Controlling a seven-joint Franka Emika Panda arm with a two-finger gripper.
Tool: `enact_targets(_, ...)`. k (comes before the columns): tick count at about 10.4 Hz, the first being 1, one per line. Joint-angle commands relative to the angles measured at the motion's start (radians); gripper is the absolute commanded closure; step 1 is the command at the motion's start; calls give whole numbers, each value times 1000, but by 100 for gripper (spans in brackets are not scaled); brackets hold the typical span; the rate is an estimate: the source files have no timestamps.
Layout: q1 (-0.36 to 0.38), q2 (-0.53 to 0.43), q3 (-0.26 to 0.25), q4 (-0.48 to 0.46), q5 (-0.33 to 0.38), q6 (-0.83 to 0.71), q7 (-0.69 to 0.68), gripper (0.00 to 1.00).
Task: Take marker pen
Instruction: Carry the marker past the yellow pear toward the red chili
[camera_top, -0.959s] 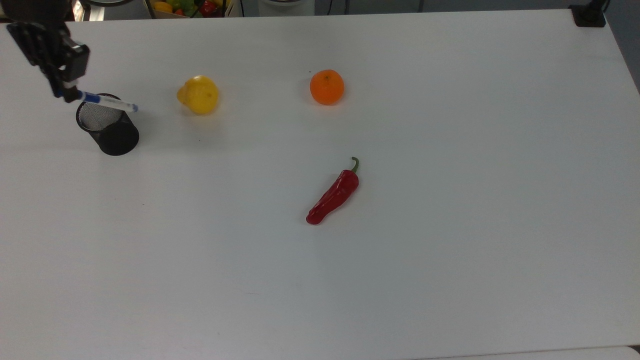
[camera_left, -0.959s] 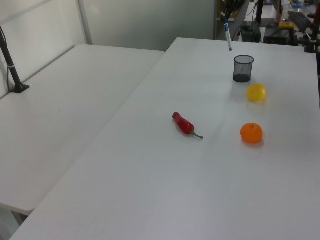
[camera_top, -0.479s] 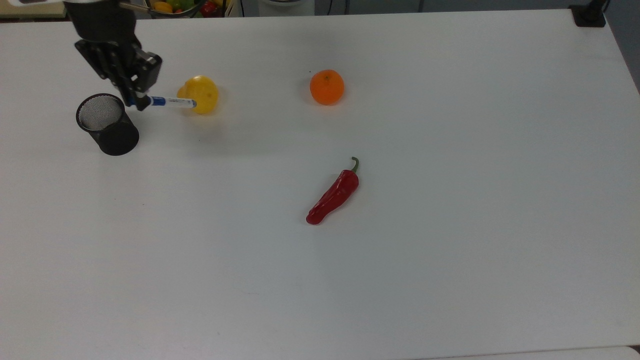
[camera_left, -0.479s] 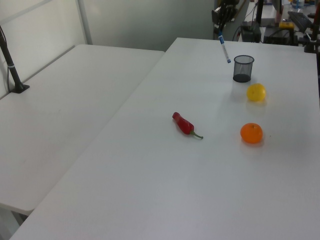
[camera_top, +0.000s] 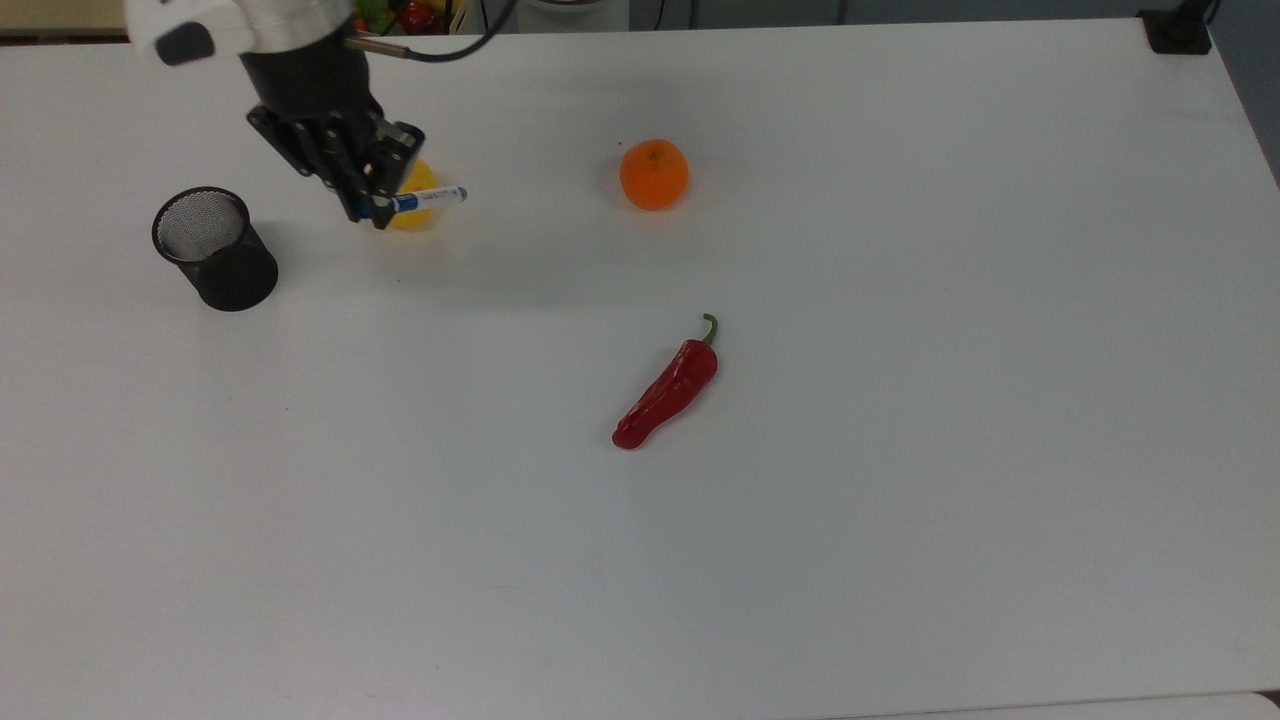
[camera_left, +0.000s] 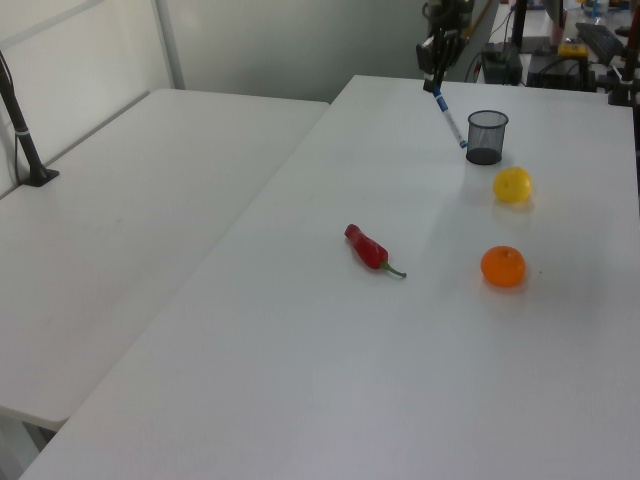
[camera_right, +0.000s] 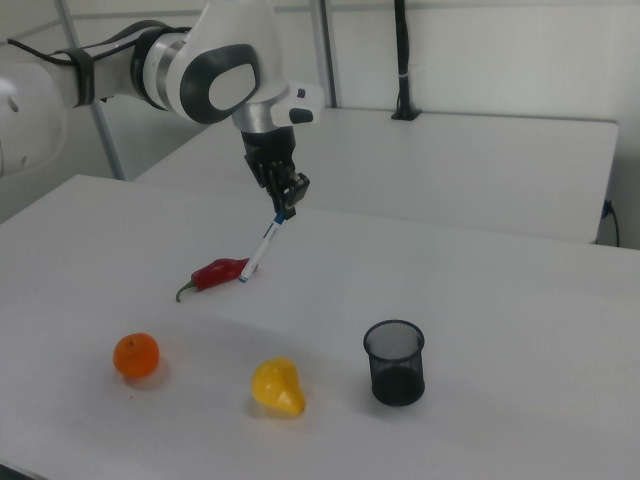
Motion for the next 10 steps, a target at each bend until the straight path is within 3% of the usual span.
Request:
enact_targets(1,58,29,-1,-14,-17,-65,-25,84)
enact_targets(7,103,144,122,-52,-179,-133,-100,83)
enact_targets(10,129,196,128,-60,-228,-145,-125,82)
